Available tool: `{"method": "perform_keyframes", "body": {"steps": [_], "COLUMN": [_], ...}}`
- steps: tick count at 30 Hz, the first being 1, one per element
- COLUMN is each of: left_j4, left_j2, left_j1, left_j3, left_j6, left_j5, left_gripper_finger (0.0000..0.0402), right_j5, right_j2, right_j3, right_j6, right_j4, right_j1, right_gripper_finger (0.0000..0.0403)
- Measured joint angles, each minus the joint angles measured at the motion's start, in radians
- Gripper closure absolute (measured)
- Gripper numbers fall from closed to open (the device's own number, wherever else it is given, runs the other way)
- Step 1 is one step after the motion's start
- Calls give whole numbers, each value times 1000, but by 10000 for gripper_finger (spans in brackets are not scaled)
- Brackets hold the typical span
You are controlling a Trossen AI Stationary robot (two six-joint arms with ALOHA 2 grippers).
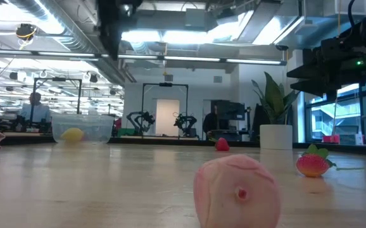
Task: Pick and placing Produce into tupperware
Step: Put the red strawberry into the transparent container
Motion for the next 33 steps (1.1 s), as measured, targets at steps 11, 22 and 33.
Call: {"method": "perform_keyframes", "body": {"steps": [11,22,33], "left_j4": [442,577,587], "left_j2": [-38,2,3], "left_j1": [233,319,321], "left_j3": [-498,-622,-624], "left_j6": [-7,-7,-3], "left_j5": [81,125,116], "left_gripper_finger": [271,255,242], "right_j5": [11,71,71], "right_j2": [0,0,0], "right_j3": [0,0,0], "right_j6": [29,31,30], "right_j4": [0,11,13], "right_j1": [0,0,0], "right_gripper_finger": [134,134,134]}}
